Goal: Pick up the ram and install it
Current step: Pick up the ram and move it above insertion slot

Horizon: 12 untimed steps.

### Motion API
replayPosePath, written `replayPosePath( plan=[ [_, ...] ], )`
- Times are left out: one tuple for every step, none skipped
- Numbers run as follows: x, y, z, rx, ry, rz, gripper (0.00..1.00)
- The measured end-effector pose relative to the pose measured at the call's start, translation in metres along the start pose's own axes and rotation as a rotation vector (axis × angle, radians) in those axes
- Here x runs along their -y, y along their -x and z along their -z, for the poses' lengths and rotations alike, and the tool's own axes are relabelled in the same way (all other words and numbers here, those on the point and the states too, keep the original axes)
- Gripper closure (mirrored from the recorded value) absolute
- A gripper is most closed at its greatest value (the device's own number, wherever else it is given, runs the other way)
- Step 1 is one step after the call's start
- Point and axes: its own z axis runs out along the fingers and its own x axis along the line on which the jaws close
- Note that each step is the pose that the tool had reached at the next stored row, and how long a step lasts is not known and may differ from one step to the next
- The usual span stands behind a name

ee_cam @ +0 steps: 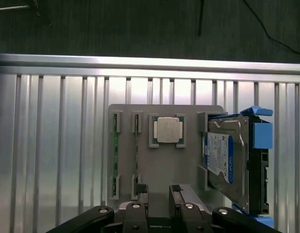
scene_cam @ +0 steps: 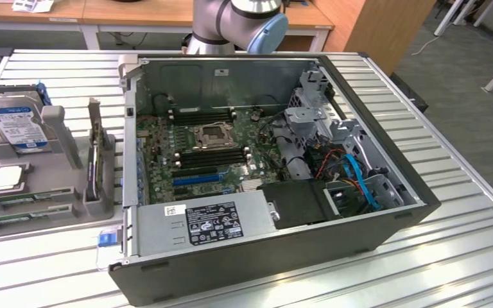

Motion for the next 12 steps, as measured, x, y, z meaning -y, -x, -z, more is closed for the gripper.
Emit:
replayPosePath(
  plan=[
    [0.0001, 0.0, -0.0012, 0.0001, -0.0001, 0.0, 0.69],
    [0.0001, 0.0, -0.0025, 0.0001, -0.0001, 0.0, 0.69],
    [0.0002, 0.0, -0.0038, 0.0001, -0.0002, 0.0, 0.69],
    [0.0002, 0.0, -0.0049, 0.0001, -0.0001, 0.0, 0.69],
    [0.0003, 0.0, -0.0062, 0.0001, -0.0002, 0.0, 0.69],
    [0.0004, 0.0, -0.0074, 0.0001, -0.0002, 0.0, 0.69],
    [0.0004, 0.0, -0.0086, 0.0001, -0.0001, 0.0, 0.69],
    [0.0004, 0.0, -0.0097, 0.0001, -0.0001, 0.0, 0.69],
    [0.0005, 0.0, -0.0108, 0.0, -0.0001, 0.0, 0.69],
    [0.0005, 0.0, -0.012, 0.0001, -0.0001, 0.0, 0.69],
    [0.0006, 0.0, -0.013, 0.0, 0.0, 0.0, 0.69],
    [0.0007, 0.0, -0.0142, 0.0001, -0.0001, 0.0, 0.69]
  ],
)
